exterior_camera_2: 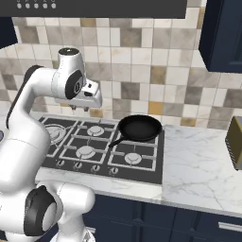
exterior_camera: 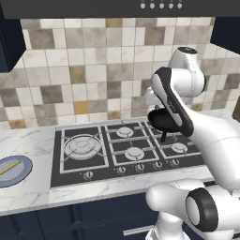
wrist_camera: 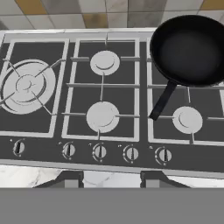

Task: Pick up the butter stick and place it in the pan. Then turn on the burner for the pan.

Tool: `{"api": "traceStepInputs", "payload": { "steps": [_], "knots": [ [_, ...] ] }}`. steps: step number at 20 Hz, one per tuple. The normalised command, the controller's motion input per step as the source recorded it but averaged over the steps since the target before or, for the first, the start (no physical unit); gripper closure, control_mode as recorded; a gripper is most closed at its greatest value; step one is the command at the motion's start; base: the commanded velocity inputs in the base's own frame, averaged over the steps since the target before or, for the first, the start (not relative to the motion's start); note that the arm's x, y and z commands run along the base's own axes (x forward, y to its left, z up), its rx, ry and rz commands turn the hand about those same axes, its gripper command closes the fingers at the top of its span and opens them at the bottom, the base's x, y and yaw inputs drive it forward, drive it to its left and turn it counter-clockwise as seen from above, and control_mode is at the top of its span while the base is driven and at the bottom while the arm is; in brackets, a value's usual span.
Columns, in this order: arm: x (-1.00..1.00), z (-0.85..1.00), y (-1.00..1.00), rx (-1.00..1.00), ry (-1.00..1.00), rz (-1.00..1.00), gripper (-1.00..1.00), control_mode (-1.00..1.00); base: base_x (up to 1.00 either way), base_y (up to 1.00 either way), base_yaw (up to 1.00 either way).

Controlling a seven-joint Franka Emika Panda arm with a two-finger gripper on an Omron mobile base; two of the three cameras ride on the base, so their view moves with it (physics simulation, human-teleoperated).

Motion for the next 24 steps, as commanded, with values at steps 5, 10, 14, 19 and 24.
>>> {"api": "traceStepInputs", "payload": {
  "steps": [5, 10, 14, 19, 24],
  "knots": [
    [0.0, -0.05, 0.08, 0.0, 0.01, 0.0, -1.0, -1.0, 0.0, 0.0, 0.0],
    [0.0, -0.1, 0.48, 0.0, 0.06, 0.0, -1.0, -1.0, 0.0, 0.0, 0.0],
    [0.0, -0.01, 0.85, 0.0, 0.06, -0.03, -1.0, -1.0, 0.0, 0.0, 0.0],
    [0.0, -0.03, 0.97, 0.0, 0.11, 0.0, -1.0, -1.0, 0.0, 0.0, 0.0],
    [0.0, -0.06, 0.92, 0.0, 0.15, 0.0, -1.0, -1.0, 0.0, 0.0, 0.0]
  ]
}}
